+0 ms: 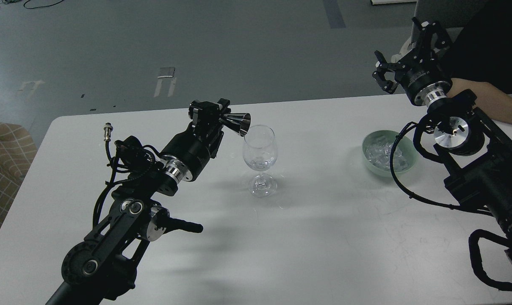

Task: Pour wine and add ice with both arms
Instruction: 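Tilt the jigger with the left gripper to pour into the wine glass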

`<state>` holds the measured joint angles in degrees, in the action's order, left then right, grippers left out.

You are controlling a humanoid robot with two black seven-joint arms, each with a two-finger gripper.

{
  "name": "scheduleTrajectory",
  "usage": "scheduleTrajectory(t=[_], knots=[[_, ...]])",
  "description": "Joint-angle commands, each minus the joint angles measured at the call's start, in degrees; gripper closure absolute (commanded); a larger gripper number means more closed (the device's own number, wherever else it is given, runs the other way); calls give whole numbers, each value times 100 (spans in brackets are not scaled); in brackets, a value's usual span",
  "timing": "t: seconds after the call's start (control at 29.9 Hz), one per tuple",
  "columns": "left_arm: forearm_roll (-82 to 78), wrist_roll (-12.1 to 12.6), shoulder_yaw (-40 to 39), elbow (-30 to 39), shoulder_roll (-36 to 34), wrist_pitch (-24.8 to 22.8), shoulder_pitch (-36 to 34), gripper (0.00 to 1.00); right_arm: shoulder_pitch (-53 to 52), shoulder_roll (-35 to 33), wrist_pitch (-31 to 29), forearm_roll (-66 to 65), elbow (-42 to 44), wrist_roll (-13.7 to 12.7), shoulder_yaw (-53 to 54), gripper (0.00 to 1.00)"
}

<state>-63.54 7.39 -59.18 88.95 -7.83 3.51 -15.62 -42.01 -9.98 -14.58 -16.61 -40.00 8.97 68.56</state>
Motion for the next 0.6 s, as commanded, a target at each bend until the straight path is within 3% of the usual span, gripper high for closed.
scheduleTrajectory(t=[0.0, 0.57], knots=[[-202, -1, 3, 0, 1, 1, -11, 100, 9, -4, -1, 0, -25, 0, 0, 0], [-1345, 25, 319, 0, -122, 1, -117, 100, 9, -13, -1, 0, -61, 0, 0, 0]])
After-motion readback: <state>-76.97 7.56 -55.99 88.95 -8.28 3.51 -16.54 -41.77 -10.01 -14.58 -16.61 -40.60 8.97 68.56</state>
